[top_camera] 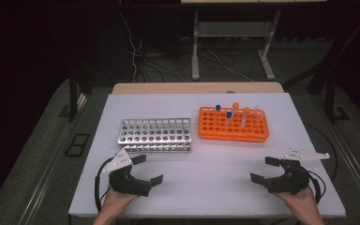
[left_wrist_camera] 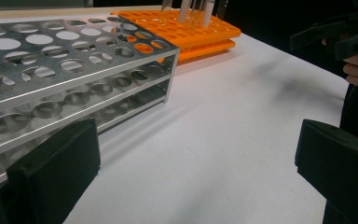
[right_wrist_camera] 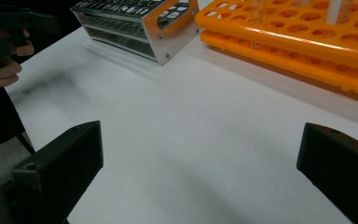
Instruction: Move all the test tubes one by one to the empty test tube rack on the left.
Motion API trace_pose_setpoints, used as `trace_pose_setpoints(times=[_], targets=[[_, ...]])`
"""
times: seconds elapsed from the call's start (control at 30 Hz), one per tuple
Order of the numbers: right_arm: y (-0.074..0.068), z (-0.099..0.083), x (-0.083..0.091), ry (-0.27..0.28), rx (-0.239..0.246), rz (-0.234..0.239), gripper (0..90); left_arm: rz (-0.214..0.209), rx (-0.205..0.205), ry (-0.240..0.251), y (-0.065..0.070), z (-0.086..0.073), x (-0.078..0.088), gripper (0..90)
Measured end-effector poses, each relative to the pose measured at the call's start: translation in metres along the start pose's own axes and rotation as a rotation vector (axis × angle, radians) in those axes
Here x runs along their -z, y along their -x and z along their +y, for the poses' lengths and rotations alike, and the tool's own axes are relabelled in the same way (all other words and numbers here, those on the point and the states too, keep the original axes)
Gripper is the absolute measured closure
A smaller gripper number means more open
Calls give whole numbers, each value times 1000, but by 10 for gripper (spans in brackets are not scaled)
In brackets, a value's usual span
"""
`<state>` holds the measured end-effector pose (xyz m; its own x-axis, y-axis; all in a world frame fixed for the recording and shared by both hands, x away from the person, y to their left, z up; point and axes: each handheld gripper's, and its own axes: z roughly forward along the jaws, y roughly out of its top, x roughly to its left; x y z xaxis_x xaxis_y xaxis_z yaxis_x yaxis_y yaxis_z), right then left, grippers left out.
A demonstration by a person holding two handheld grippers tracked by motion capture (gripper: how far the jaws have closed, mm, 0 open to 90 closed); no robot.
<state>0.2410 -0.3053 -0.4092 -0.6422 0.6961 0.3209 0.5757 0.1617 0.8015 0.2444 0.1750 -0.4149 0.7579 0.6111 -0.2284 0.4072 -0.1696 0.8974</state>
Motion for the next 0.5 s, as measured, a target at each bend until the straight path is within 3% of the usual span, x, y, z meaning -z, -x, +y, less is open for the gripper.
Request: trace_pose_setpoints(times=[0.5], targets=[[-4,0,-4,-44,4,10,0,-5,4,-1,0,0,0,0]])
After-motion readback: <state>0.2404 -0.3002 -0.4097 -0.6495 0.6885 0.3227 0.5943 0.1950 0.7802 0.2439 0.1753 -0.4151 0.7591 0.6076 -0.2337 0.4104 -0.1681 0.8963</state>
